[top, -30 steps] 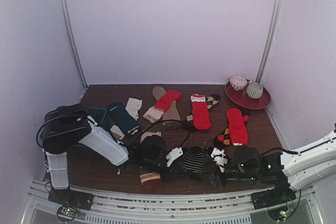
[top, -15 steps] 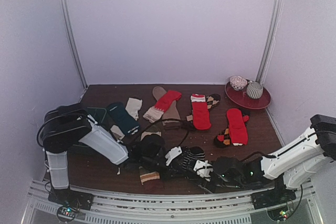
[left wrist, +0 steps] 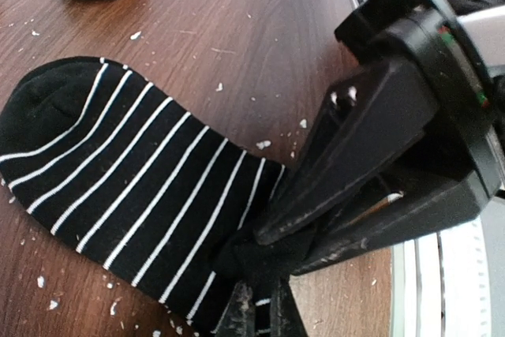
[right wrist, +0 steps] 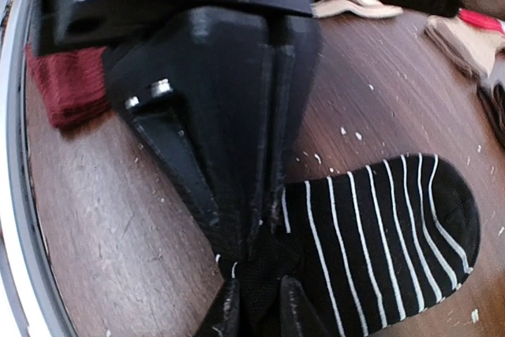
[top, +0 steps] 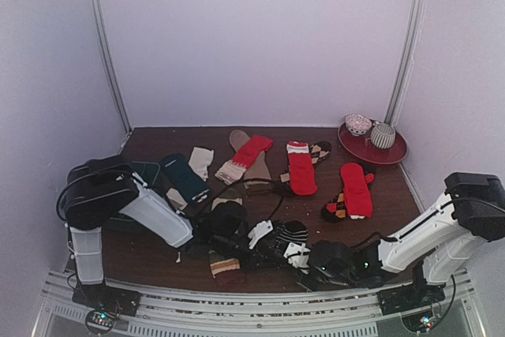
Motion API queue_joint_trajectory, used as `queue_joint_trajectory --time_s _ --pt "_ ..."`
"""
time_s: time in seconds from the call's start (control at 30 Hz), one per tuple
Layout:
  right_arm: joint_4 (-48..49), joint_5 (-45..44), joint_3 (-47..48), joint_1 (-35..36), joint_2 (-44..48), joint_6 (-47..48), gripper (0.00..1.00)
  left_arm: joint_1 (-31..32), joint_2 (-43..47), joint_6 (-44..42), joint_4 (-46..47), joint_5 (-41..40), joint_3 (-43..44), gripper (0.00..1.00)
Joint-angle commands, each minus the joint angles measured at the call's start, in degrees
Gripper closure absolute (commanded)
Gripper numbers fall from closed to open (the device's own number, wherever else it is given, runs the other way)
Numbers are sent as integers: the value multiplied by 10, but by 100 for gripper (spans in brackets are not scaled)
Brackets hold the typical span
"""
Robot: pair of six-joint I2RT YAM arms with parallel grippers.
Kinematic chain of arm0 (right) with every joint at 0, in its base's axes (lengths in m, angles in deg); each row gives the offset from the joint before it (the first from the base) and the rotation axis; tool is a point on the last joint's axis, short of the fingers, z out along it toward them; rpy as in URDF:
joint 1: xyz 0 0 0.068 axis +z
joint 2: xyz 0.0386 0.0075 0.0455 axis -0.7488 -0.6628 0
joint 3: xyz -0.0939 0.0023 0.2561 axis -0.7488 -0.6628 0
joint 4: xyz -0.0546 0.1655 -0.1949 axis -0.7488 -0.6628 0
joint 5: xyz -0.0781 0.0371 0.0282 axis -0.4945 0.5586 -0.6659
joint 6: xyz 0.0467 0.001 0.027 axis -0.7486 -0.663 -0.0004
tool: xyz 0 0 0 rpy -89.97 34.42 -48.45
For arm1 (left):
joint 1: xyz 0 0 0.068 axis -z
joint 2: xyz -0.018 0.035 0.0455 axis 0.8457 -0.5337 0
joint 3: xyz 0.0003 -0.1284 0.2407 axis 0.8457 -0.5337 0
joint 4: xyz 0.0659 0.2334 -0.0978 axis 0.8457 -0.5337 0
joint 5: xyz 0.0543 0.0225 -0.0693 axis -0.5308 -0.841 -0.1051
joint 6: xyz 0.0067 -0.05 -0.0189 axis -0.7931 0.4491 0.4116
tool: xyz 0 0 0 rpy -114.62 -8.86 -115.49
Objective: Roll the socks
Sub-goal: Roll a pair of socks at the center of the board.
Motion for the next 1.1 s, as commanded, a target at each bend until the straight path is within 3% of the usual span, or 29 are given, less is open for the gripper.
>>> queue_joint_trajectory --time_s 0.0,0.03,0.13,0.23,0.3,0.33,0.5,0.67,0.9,1.07 --pt "6 -20 2 -8 -24 -43 94 -1 -32 -3 -111 -2 -31 100" --pt "2 -15 4 -11 -28 -54 100 -1 -30 -4 -107 -2 -33 100" --pt "-2 1 -3 -20 -28 -94 100 -1 -9 -8 -85 -15 -46 100" --pt "-7 34 -15 -34 -12 -149 100 -1 29 -28 -69 -39 -57 77" --pt "-26 80 -15 -55 -2 -182 100 -1 55 -48 -58 -60 -64 50" --pt "-33 110 -15 -65 3 -196 100 0 68 -59 -49 -68 -68 46" --pt "-100 262 1 -132 11 -262 100 7 122 -128 38 -94 -94 42" --pt "-113 413 6 -186 8 -302 100 17 100 -203 107 -103 -87 40" --pt "-132 465 14 -215 -17 -302 100 20 44 -239 147 -44 -52 40" --pt "-126 471 11 -230 -25 -303 100 23 8 -239 141 -14 -33 46"
